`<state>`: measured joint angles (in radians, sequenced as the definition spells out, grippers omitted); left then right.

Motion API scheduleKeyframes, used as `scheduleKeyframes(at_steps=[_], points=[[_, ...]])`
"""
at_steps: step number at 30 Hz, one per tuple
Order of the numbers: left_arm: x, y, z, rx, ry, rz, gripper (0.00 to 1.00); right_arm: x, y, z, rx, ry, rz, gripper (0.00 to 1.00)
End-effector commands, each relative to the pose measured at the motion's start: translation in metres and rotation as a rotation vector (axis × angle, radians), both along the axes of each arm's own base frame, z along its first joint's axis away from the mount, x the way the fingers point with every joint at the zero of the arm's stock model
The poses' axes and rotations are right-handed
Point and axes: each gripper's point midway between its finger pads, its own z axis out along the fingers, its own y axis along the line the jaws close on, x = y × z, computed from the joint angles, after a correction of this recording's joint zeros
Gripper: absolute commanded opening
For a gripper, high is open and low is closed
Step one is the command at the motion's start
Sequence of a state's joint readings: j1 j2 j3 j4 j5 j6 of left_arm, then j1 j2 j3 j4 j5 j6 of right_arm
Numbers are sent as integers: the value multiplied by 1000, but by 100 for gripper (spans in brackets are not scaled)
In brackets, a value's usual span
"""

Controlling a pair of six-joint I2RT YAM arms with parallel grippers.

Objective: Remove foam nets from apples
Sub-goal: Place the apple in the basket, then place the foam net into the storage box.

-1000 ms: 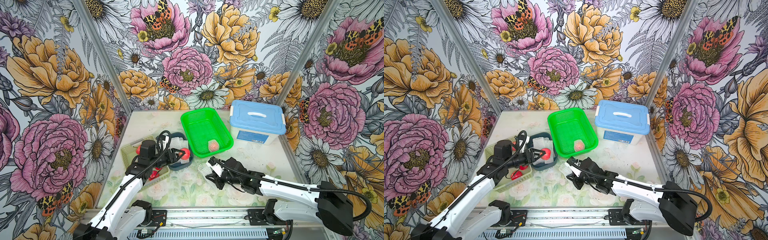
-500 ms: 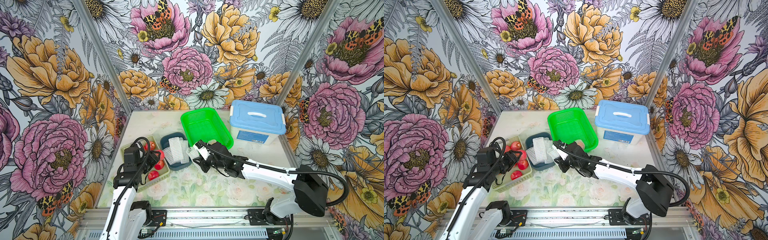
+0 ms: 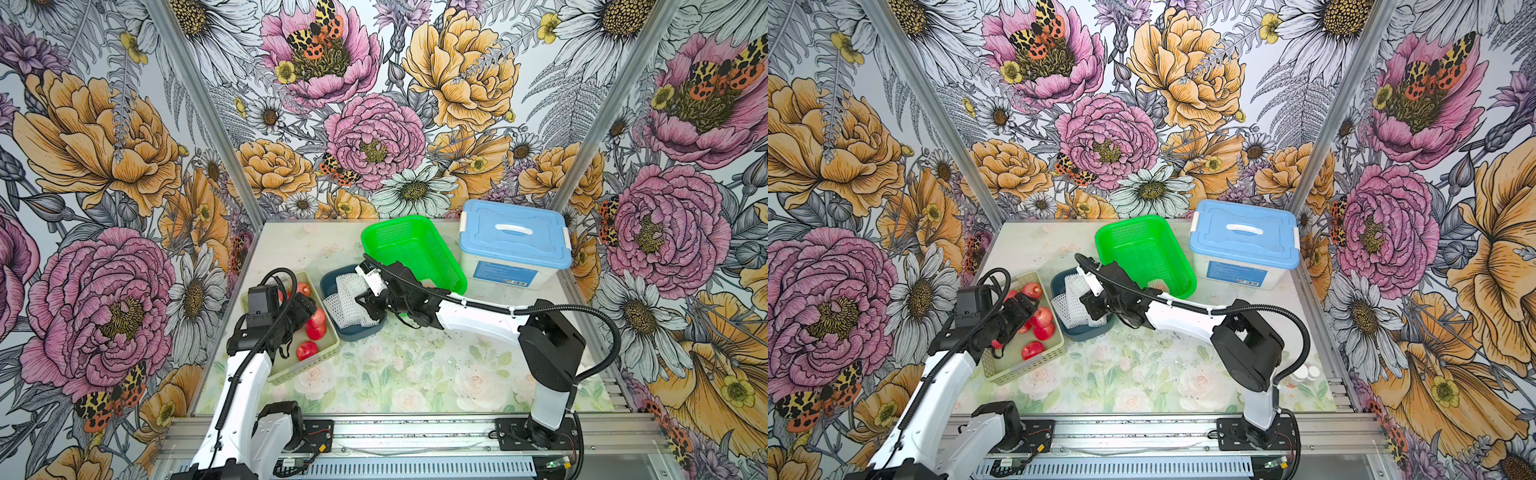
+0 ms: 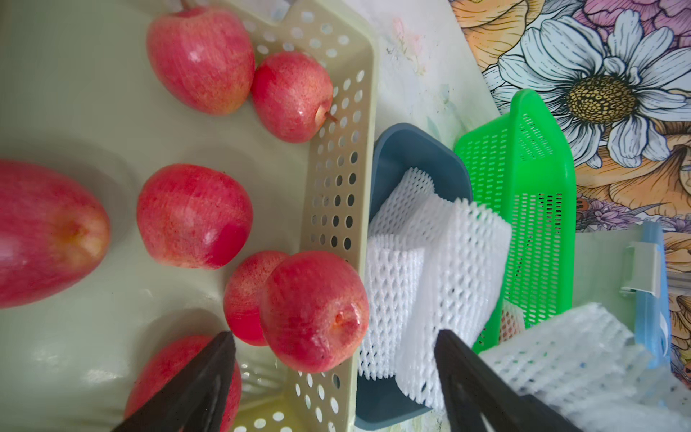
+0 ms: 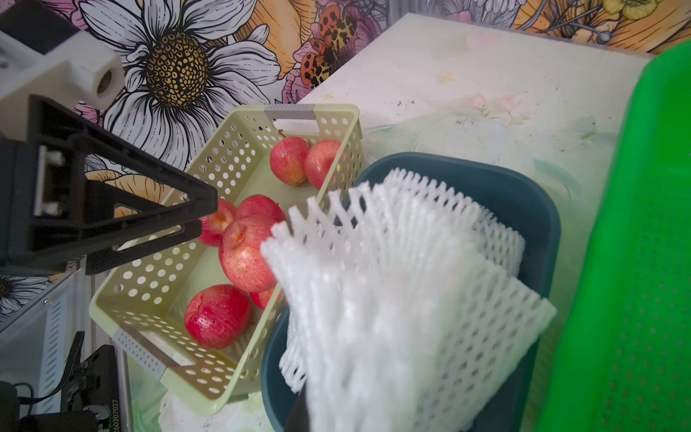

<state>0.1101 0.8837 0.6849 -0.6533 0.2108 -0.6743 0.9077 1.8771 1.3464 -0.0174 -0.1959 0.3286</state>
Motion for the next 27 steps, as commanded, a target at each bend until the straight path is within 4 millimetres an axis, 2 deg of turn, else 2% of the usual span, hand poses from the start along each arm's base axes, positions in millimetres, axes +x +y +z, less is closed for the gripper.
scheduleKeyframes(at_steps=[1,4,8,14,16,19,23,27], points=[[14,-6,31,0,-105,-68,89,13,11,-2,25,37,-6,18],[20,-17,50,-23,-161,-139,91,23,24,-6,47,65,3,18],[23,-28,62,-51,-190,-202,92,45,34,-20,33,109,-23,19],[28,-44,73,-99,-216,-293,96,70,24,-66,-35,220,-116,18],[29,-47,76,-98,-223,-310,96,74,18,-71,-46,236,-129,21],[31,-48,78,-95,-227,-323,96,77,15,-59,-39,208,-134,32],[33,-49,79,-99,-229,-328,97,78,13,-28,-19,134,-118,50],[34,-51,80,-110,-236,-333,99,77,11,-5,0,87,-106,56]])
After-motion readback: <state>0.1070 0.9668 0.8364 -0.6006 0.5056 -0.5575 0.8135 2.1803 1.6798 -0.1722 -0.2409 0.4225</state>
